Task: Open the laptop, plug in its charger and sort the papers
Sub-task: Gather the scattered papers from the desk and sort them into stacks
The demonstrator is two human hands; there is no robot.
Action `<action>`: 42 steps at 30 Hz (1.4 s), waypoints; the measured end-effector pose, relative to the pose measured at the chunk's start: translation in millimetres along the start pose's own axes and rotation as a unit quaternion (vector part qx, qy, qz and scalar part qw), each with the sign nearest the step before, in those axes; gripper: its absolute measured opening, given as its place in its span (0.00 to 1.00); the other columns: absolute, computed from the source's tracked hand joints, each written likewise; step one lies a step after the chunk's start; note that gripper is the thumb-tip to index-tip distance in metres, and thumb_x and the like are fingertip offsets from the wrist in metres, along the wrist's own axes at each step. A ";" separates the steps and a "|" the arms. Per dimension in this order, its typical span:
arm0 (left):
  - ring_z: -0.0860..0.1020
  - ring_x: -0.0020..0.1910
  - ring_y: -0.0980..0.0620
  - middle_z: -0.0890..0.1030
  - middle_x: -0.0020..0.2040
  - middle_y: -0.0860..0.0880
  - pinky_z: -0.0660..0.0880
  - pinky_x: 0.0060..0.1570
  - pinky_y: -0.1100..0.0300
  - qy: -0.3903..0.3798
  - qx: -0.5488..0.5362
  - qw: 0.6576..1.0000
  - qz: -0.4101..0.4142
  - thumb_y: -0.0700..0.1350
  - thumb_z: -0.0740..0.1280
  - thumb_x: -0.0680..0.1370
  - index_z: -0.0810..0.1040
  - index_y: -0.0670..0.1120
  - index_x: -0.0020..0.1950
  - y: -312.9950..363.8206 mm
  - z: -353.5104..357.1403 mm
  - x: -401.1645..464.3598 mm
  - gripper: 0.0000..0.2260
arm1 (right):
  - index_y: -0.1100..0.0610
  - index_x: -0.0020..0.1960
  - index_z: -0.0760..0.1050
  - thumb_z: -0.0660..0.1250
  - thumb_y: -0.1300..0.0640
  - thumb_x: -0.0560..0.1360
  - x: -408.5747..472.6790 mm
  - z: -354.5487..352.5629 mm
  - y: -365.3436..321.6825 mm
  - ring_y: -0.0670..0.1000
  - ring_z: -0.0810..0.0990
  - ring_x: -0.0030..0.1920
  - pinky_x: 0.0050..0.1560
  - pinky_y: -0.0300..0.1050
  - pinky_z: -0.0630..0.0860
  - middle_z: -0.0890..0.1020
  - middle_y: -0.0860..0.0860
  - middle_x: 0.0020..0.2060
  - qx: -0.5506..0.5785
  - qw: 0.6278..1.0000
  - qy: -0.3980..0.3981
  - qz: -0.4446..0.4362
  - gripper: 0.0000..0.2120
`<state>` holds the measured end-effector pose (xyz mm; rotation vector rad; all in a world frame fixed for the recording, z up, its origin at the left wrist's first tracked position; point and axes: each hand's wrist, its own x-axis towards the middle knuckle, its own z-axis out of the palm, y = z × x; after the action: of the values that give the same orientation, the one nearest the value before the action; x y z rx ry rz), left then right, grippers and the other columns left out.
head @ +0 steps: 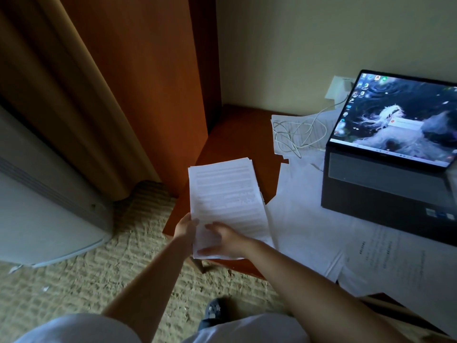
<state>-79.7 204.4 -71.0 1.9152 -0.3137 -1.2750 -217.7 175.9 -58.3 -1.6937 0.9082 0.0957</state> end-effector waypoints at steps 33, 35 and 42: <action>0.76 0.37 0.44 0.77 0.38 0.42 0.72 0.42 0.54 0.053 0.022 0.998 0.003 0.43 0.62 0.78 0.78 0.41 0.43 -3.6 -0.2 -11.0 0.09 | 0.62 0.62 0.70 0.56 0.68 0.76 -27.9 -3.9 -20.3 0.60 0.80 0.42 0.36 0.47 0.67 0.80 0.59 0.43 -0.309 0.899 0.282 -0.125 0.15; 0.76 0.35 0.44 0.76 0.36 0.42 0.73 0.44 0.50 0.042 -0.044 0.998 -0.034 0.51 0.61 0.80 0.76 0.42 0.39 -3.4 -3.8 -9.4 0.15 | 0.60 0.61 0.69 0.57 0.65 0.78 -24.2 0.0 -11.0 0.58 0.79 0.45 0.39 0.47 0.69 0.79 0.57 0.45 -0.328 0.903 0.254 -0.113 0.13; 0.79 0.51 0.39 0.81 0.48 0.39 0.76 0.57 0.43 0.009 -0.082 0.995 -0.051 0.55 0.61 0.80 0.78 0.43 0.52 -5.5 -3.8 -1.8 0.16 | 0.57 0.66 0.69 0.59 0.61 0.78 -10.6 9.1 2.1 0.59 0.78 0.53 0.52 0.51 0.75 0.79 0.58 0.53 -0.315 0.930 0.140 -0.124 0.16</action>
<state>-78.4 210.9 -73.2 1.8206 -0.1001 -1.3083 -222.9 189.0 -57.8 -2.4597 0.9188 -0.0321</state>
